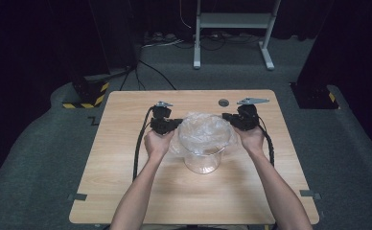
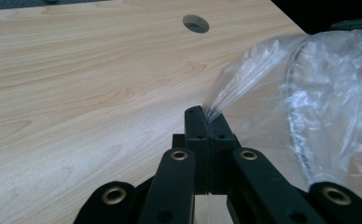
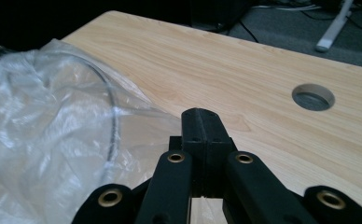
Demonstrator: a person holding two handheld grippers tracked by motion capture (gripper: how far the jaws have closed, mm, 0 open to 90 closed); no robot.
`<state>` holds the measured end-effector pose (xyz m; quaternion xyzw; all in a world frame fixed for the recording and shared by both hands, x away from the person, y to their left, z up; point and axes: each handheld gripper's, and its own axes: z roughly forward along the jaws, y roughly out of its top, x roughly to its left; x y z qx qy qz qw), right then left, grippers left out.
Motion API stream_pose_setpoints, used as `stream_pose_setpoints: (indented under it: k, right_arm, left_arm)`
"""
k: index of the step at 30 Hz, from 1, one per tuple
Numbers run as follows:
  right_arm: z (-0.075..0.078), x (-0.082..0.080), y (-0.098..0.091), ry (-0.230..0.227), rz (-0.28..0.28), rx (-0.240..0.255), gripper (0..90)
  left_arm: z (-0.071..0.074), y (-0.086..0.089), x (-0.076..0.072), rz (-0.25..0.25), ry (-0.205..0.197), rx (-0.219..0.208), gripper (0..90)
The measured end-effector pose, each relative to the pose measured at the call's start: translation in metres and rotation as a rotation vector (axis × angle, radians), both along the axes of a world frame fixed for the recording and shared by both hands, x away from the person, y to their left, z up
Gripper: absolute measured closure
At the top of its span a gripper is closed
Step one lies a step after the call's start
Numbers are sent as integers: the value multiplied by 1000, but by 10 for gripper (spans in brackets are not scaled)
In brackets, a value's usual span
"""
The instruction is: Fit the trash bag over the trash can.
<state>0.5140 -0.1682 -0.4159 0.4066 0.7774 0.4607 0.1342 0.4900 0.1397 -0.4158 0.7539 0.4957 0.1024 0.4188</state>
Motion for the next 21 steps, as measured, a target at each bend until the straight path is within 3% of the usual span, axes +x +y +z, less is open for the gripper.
stream_pose_setpoints:
  k: [6,9,14,21]
  right_arm:
    - [-3,-5,-4,5,1,-1,900]
    - [-3,-9,-5,-1,0,1,872]
    - [1,-18,-17,-26,-70,36,735]
    - [5,-42,-29,-73,-60,57,676]
  left_arm:
    - [1,2,-6,-5,-10,27,885]
    - [4,2,-11,35,-32,39,755]
    - [10,13,-24,103,-74,53,594]
    - [21,22,-45,102,-126,56,500]
